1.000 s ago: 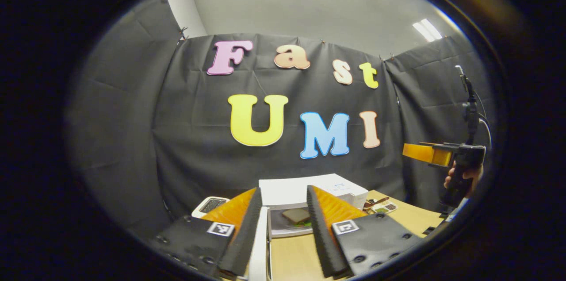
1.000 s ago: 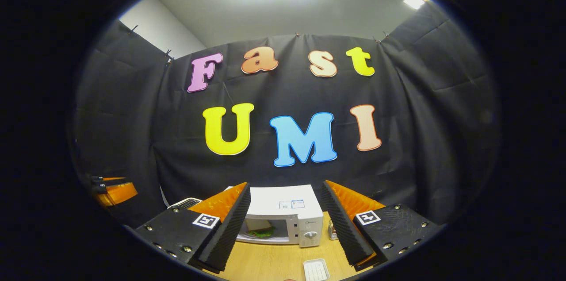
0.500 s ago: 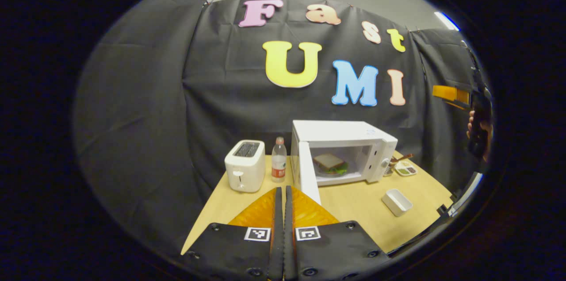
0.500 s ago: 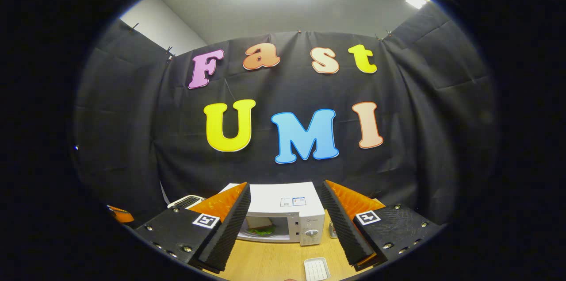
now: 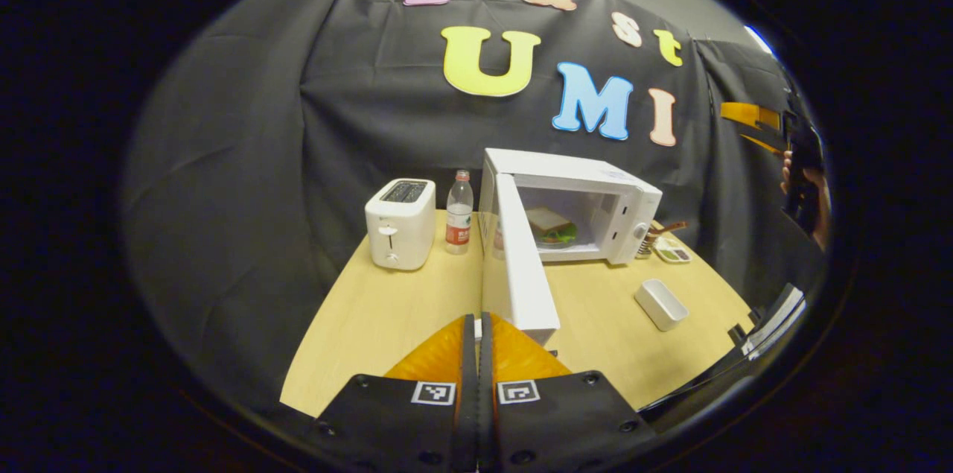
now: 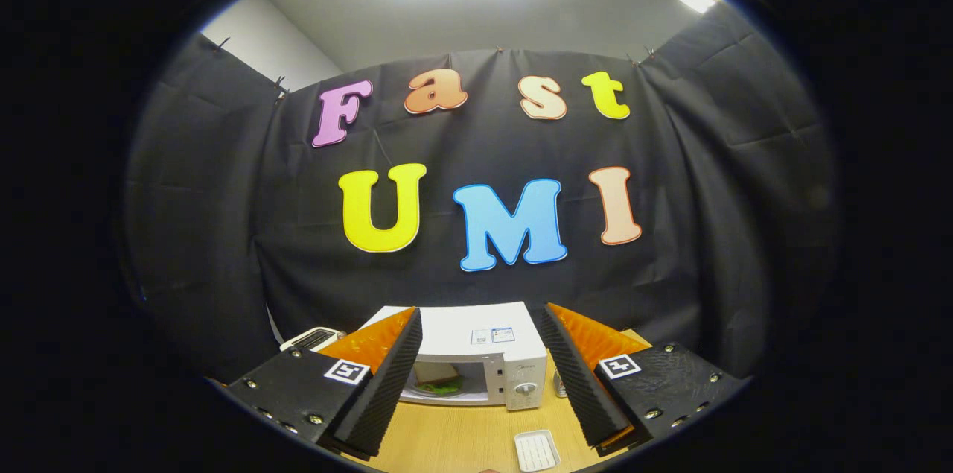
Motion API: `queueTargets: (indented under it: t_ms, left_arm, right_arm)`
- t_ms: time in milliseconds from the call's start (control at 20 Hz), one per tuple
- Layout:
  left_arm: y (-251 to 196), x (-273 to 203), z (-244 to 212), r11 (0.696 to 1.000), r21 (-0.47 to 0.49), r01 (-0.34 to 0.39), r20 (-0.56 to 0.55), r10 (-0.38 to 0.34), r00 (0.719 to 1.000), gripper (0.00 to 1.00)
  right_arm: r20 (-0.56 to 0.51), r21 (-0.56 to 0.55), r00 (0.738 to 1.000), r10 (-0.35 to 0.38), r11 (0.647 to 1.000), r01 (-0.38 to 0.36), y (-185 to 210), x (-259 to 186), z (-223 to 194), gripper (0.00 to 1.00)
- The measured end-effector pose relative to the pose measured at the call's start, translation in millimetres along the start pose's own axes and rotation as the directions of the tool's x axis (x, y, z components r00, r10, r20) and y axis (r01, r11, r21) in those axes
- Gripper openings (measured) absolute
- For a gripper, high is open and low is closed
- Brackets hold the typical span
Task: Open the microwave oven with the left hand, put the food in, and close the microwave oven.
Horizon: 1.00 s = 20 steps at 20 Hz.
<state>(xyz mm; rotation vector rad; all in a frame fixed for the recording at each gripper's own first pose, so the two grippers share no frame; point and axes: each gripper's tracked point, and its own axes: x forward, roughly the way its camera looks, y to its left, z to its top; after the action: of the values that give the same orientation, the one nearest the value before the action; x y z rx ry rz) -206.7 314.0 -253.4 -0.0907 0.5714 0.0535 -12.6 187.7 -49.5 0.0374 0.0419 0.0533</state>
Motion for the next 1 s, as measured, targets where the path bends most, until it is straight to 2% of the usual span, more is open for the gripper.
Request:
queueTargets:
  t_ms: [400,1000]
  left_arm:
    - [-38,-1,-2,0.997,0.031,0.064,-0.011,-0.064,0.998,0.07]
    - [-155,36,2,0.982,0.073,0.172,-0.059,-0.168,0.984,0.07]
  right_arm:
    - [0.0,-0.004,1.0,-0.004,1.0,0.004,-9,3,-1,0.96]
    - [-0.024,-0.001,1.0,0.013,1.0,-0.013,-64,27,-8,0.96]
